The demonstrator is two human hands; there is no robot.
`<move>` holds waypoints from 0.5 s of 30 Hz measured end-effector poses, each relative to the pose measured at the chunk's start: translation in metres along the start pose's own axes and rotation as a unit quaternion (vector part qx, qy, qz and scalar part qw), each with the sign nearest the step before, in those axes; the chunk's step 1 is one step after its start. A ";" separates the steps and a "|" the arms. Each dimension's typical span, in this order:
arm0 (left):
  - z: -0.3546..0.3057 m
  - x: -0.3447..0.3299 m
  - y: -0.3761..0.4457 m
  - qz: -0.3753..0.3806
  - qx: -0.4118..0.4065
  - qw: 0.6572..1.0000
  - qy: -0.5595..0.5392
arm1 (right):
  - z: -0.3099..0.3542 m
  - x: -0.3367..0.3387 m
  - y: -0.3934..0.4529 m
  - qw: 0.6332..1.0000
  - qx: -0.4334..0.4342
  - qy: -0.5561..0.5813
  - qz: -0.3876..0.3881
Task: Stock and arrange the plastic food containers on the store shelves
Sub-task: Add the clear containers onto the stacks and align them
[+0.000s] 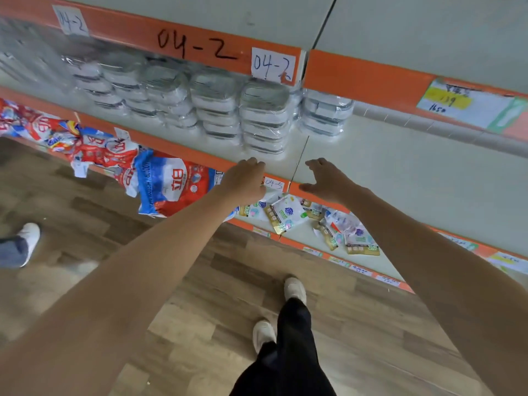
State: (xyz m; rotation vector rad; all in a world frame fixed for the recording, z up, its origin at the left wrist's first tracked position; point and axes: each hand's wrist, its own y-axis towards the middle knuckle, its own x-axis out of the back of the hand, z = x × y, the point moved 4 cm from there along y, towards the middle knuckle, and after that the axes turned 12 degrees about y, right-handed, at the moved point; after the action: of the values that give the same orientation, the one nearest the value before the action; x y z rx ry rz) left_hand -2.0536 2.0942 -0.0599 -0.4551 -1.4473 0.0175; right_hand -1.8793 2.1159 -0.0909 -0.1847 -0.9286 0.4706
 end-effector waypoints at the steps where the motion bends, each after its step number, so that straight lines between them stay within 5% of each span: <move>1: 0.005 -0.001 0.003 -0.004 0.010 1.000 -0.008 | 0.004 -0.003 0.009 1.000 0.002 0.008 -0.005; 6: 0.012 -0.023 0.028 -0.015 0.029 0.998 -0.059 | -0.005 -0.016 0.050 0.998 -0.032 0.039 -0.043; 15: -0.022 -0.085 0.099 -0.105 0.010 0.982 -0.156 | -0.134 0.008 0.118 0.948 -0.159 0.182 -0.208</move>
State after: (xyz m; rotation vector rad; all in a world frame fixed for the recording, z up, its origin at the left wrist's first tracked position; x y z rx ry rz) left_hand -2.0183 2.1544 -0.1722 -0.2889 -1.7974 -0.0691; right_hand -1.8038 2.2301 -0.2053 -0.3471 -0.6475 -0.1088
